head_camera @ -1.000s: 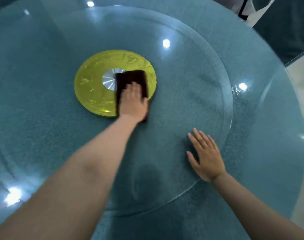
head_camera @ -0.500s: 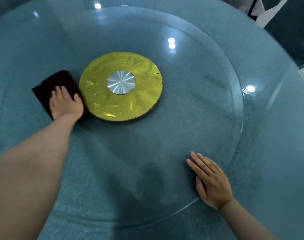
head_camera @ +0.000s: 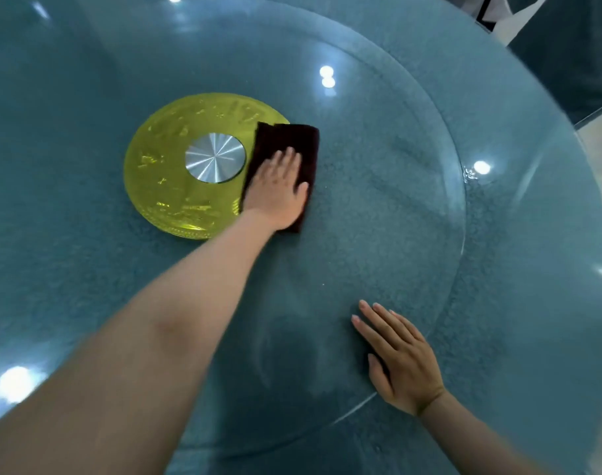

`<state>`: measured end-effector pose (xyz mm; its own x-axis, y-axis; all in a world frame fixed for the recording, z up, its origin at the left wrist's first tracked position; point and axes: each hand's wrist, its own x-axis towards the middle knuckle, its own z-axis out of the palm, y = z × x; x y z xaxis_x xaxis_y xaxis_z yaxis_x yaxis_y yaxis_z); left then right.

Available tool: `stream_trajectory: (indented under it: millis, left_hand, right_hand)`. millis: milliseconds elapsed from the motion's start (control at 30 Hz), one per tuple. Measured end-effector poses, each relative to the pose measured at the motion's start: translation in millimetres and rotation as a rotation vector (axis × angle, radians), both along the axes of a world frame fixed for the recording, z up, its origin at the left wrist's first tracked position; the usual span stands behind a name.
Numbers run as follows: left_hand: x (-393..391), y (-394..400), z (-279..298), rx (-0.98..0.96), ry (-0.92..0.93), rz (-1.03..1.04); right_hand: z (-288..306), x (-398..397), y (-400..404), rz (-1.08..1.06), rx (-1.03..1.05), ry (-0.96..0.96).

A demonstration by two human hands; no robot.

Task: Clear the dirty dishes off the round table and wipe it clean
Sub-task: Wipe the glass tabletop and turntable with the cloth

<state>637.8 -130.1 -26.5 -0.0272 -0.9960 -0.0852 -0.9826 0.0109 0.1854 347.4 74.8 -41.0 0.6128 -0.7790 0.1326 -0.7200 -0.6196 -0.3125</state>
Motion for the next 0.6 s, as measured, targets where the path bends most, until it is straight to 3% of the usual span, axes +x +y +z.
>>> stream_trajectory:
  millis: [233, 333, 400, 600]
  left_hand:
    - [228, 96, 2, -0.033, -0.014, 0.567]
    - [241, 135, 3, 0.012, -0.031, 0.738]
    - [189, 134, -1, -0.036, -0.020, 0.657]
    - [-89, 131, -6, -0.091, 0.022, -0.130]
  right_hand:
    - [-1, 1, 2, -0.005, -0.005, -0.004]
    - [-3, 1, 3, -0.002, -0.011, 0.014]
    - [-3, 2, 5, -0.009, -0.013, 0.018]
    - [-1, 15, 21, -0.057, 0.012, 0.029]
